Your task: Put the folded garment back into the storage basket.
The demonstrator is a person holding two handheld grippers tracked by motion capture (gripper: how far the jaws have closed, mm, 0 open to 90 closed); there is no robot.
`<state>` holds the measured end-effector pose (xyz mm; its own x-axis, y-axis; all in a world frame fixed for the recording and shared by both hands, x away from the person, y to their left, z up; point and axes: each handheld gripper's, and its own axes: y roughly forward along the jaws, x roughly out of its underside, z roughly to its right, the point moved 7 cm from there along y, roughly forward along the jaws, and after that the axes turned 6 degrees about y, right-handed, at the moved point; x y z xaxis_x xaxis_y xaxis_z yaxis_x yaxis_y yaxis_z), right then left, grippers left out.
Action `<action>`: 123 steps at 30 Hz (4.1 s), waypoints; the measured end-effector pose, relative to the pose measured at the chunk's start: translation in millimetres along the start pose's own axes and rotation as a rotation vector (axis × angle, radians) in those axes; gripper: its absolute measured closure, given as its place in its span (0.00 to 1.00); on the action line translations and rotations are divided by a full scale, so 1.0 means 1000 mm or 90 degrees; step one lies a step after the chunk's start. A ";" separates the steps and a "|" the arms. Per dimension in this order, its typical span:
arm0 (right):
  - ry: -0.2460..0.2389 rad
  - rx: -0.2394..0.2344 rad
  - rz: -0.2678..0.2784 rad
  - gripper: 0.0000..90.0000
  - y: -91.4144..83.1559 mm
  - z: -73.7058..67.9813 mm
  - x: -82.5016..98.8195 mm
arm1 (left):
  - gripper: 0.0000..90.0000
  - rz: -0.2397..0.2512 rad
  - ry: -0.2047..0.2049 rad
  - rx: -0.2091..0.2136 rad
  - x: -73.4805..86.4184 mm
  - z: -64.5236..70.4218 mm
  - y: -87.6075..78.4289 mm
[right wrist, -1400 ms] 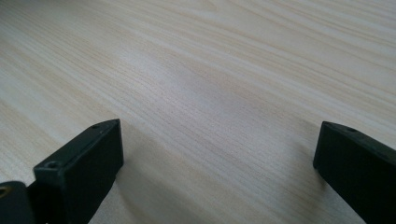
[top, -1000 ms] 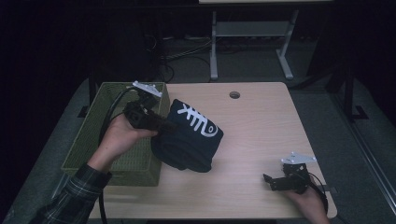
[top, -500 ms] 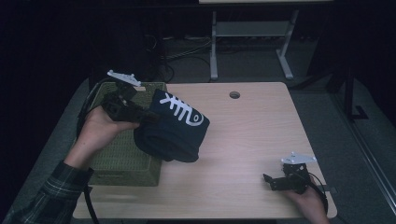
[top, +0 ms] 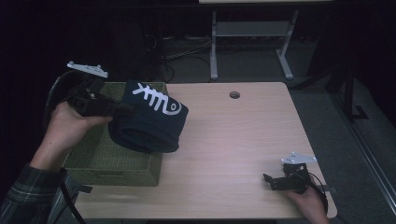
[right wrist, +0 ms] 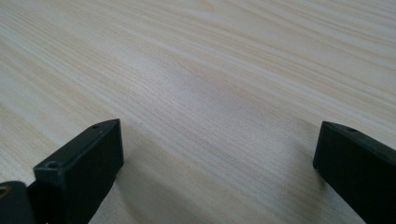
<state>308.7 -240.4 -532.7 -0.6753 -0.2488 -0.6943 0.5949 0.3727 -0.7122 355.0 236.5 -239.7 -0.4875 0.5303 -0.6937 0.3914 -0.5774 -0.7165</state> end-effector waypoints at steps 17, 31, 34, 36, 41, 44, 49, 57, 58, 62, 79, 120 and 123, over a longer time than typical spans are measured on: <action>0.003 0.003 0.000 0.02 0.000 0.000 0.000 | 0.83 0.026 -0.043 -0.038 0.024 -0.027 -0.028; 0.002 0.004 0.000 0.02 0.000 0.001 0.000 | 0.83 0.020 -0.101 -0.034 0.061 -0.049 -0.018; 0.002 0.004 0.000 0.02 0.000 0.001 0.000 | 0.83 0.021 -0.116 -0.039 0.070 -0.054 -0.017; 0.002 0.004 0.000 0.02 0.000 0.001 0.000 | 0.83 0.020 -0.123 -0.042 0.076 -0.057 -0.017; 0.003 0.004 0.000 0.02 0.000 0.001 0.000 | 0.83 0.014 -0.137 -0.046 0.088 -0.061 -0.017; 0.003 0.004 0.000 0.02 0.000 0.001 0.000 | 0.83 0.011 -0.143 -0.043 0.094 -0.063 -0.013; 0.003 0.004 0.000 0.02 0.000 0.001 0.000 | 0.83 0.005 -0.158 -0.029 0.105 -0.065 -0.002; 0.003 0.004 0.000 0.02 0.000 0.001 0.000 | 0.83 -0.005 -0.186 -0.020 0.124 -0.077 0.008; 0.003 0.005 0.000 0.02 0.000 0.001 0.000 | 0.83 -0.005 -0.189 -0.019 0.125 -0.078 0.009; 0.003 0.004 0.000 0.02 0.000 0.001 0.000 | 0.83 -0.010 -0.193 -0.012 0.132 -0.082 0.016; 0.005 0.008 0.001 0.02 0.001 0.002 -0.001 | 0.81 -0.095 -0.175 -0.033 0.152 -0.102 0.048; 0.006 0.007 0.001 0.02 0.001 0.002 -0.001 | 0.24 -0.052 -0.156 -0.127 0.120 -0.081 0.053; 0.005 0.008 0.001 0.02 0.001 0.002 -0.001 | 0.22 -0.029 -0.143 -0.117 0.109 -0.070 0.059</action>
<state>310.1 -241.5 -532.9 -0.6781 -0.2409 -0.6944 0.6010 0.3621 -0.7125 379.4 303.5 -362.1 -0.6601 0.3914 -0.6411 0.4894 -0.4234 -0.7624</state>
